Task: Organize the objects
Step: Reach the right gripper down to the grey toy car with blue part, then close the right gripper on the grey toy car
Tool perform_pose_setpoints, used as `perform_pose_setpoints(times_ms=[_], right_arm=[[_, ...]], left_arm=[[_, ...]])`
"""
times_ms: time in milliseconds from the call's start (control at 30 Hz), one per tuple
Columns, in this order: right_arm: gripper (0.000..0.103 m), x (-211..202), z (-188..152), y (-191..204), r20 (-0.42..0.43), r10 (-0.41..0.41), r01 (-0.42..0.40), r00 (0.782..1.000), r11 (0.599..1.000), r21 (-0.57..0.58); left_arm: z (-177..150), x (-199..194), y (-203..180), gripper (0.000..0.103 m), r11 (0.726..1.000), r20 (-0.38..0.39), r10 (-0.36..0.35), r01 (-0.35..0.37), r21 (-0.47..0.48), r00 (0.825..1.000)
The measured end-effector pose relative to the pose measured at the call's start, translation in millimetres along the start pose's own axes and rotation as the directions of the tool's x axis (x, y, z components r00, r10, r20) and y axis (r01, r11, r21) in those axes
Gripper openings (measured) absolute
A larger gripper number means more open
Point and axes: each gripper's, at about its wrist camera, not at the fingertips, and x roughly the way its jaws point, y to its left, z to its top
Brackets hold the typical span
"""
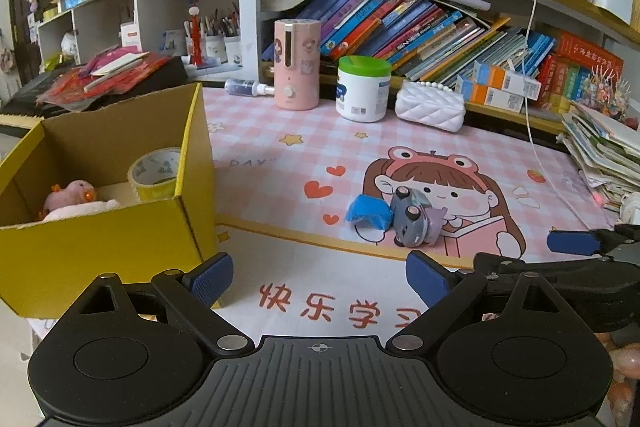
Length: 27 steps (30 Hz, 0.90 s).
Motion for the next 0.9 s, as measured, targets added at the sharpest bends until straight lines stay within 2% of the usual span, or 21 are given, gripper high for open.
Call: perform_pose_setpoints(times_ms=[233, 433, 567, 800, 900], right_arm=[[0.073, 29, 12, 1, -0.006, 0.079, -0.079, 0.997, 0.996, -0.040], [0.073, 58, 21, 8, -0.014, 0.168, -0.169, 0.986, 0.985, -0.040], [0.071, 78, 29, 12, -0.021, 0.190, -0.190, 0.982, 0.981, -0.033], [0.051, 104, 36, 13, -0.057, 0.221, -0.220, 0.974, 0.975, 0.017], [0.046, 105, 37, 12, -0.058, 0.241, -0.241, 0.969, 0.971, 0.008]], left_arm=[[9, 6, -5, 0.094, 1.000, 0.021, 0.009, -0.009, 0.016, 1.000], [20, 9, -6, 0.094, 0.999, 0.049, 0.030, -0.031, 0.036, 0.998], [27, 10, -4, 0.094, 0.998, 0.065, 0.044, -0.047, 0.047, 0.997], [32, 18, -5, 0.094, 0.997, 0.058, 0.055, -0.058, 0.054, 0.997], [34, 21, -8, 0.094, 0.997, 0.058, 0.046, -0.050, 0.060, 0.997]])
